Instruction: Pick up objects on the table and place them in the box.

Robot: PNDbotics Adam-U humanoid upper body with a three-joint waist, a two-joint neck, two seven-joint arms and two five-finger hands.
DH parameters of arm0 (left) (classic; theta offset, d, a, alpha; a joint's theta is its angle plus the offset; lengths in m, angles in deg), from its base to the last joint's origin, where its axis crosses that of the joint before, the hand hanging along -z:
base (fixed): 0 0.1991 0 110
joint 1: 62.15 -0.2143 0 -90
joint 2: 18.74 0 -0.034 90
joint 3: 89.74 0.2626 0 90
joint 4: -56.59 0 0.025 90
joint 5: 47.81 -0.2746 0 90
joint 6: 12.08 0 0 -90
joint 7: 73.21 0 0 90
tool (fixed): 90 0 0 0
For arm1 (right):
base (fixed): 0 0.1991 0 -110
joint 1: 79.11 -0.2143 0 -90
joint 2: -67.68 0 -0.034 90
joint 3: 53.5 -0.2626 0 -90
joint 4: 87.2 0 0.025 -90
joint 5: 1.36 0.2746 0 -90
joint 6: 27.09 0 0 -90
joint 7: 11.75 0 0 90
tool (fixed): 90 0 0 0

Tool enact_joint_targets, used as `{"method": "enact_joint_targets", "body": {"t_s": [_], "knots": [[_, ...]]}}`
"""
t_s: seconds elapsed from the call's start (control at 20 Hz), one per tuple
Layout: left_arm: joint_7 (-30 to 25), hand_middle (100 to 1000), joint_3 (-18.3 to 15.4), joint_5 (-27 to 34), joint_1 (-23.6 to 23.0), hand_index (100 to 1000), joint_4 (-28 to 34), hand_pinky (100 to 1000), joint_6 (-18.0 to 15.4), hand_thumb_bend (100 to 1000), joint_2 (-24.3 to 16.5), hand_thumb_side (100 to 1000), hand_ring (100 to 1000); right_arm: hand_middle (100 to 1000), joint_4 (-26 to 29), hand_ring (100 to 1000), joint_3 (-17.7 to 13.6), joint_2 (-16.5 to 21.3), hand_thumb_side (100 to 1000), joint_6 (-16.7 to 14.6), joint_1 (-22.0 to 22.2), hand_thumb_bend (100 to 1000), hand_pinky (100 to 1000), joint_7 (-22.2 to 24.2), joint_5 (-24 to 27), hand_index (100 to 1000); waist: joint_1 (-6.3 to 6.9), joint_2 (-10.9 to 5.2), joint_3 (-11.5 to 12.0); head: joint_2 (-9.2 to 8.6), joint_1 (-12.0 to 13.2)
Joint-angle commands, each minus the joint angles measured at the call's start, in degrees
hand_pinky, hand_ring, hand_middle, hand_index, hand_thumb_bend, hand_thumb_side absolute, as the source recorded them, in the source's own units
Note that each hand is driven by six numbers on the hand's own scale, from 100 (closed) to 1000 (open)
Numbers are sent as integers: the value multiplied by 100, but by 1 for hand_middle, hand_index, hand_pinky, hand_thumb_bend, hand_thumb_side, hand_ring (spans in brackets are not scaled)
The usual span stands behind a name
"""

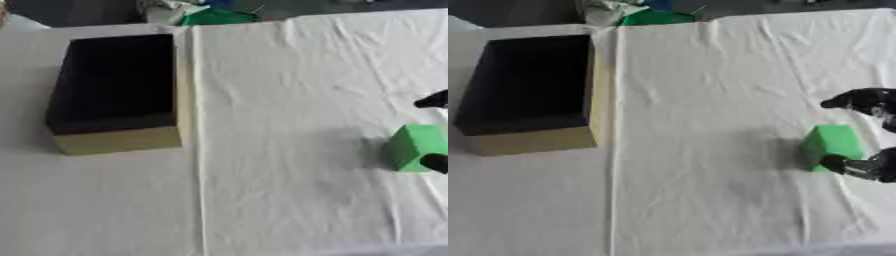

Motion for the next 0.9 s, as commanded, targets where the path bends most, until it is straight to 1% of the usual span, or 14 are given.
{"method": "enact_joint_targets", "body": {"t_s": [0.05,0.15,0.3,0.55,0.7,0.9], "knots": [[-20,747,-23,8,55,792,83,638,-7,503,-91,1000,704,905,-45,978,-142,167,909,91,-70,482,953,47,-11,1000,2,-52,19,-71,-24],[-18,746,-29,8,54,790,83,638,-8,502,-88,1000,704,906,-99,983,-145,148,932,52,-43,502,957,110,-13,1000,7,-27,27,-81,-22],[-6,746,-35,17,58,789,83,637,-4,502,-77,1000,704,906,-140,983,-170,116,910,13,-28,500,959,174,-99,1000,13,13,19,-99,-18],[-26,746,-17,35,74,786,83,637,-4,500,-61,1000,704,913,-303,984,-170,108,891,12,-117,499,963,146,-230,1000,35,51,32,-137,-38],[-28,746,-26,38,63,785,83,636,-4,500,-52,1000,704,912,-400,981,-143,87,880,-62,-112,482,964,288,-257,1000,43,73,46,-158,-37],[-22,746,-31,45,58,784,83,636,-2,498,-40,1000,704,914,-509,983,-158,50,875,-123,-128,483,966,450,-230,1000,40,102,41,-171,-35]]}}
